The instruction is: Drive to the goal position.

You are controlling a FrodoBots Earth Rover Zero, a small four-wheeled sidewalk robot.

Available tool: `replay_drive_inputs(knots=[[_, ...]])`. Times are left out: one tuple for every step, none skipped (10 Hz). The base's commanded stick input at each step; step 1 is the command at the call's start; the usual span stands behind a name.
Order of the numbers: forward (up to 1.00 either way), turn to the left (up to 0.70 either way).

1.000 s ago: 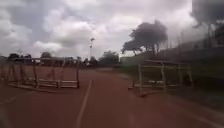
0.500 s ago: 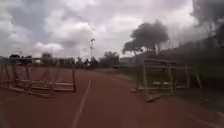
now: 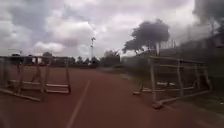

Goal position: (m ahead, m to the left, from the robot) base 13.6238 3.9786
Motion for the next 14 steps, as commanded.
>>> replay_drive_inputs(knots=[[0.7, 0.0], [0.7, 0.0], [0.7, 0.0], [0.7, 0.0], [0.7, 0.0], [0.7, 0.0], [0.7, 0.0], [0.7, 0.0], [0.7, 0.0], [0.7, 0.0], [0.7, 0.0], [0.7, 0.0], [0.7, 0.0], [0.7, 0.0]])
